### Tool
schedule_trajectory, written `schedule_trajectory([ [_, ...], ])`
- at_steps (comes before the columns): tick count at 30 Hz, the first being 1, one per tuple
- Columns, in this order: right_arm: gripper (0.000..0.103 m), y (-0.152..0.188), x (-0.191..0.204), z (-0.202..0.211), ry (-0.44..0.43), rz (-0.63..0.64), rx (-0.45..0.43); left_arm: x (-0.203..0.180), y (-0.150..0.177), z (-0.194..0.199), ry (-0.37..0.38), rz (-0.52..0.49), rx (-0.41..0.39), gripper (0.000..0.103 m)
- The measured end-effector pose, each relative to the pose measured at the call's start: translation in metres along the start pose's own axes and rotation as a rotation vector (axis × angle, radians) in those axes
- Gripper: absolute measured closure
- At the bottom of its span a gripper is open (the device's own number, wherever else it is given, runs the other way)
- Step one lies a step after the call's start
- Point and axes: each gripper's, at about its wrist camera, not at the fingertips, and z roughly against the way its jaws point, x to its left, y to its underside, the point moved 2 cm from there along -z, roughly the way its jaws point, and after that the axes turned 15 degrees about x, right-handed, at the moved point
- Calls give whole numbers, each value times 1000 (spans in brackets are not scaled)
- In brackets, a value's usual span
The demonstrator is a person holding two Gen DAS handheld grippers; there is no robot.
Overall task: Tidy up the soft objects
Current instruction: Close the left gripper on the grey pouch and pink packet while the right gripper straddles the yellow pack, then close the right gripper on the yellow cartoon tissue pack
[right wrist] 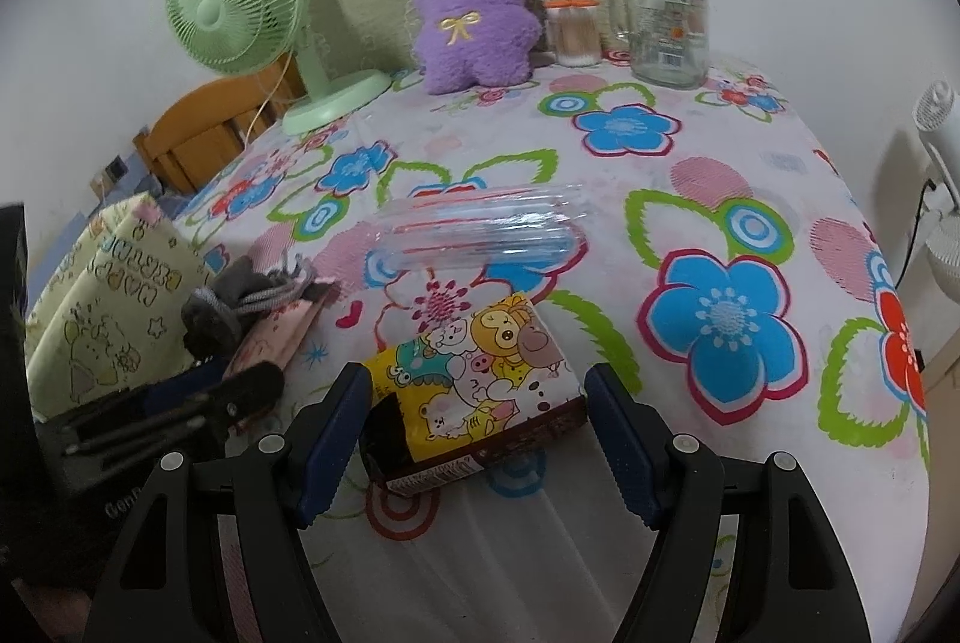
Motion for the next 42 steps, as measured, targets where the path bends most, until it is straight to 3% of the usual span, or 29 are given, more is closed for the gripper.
schedule_trajectory([
  [10,23,2,10,-3,23,46,22,1,3,7,16,-4,0,62],
  [22,16,3,8,-7,-26,69,58,0,4,13,36,-4,-7,62],
  [23,17,3,8,-8,-34,69,59,-1,5,14,37,-7,-6,62],
  [28,47,3,6,-2,-66,60,38,-4,7,16,46,-21,-8,62],
  [30,53,3,5,1,-71,57,24,-4,7,17,48,-23,-10,62],
  [35,55,3,7,4,-55,72,19,-3,8,18,48,-20,-11,62],
  [42,66,1,5,10,-88,42,2,-5,8,18,52,-25,-10,62],
])
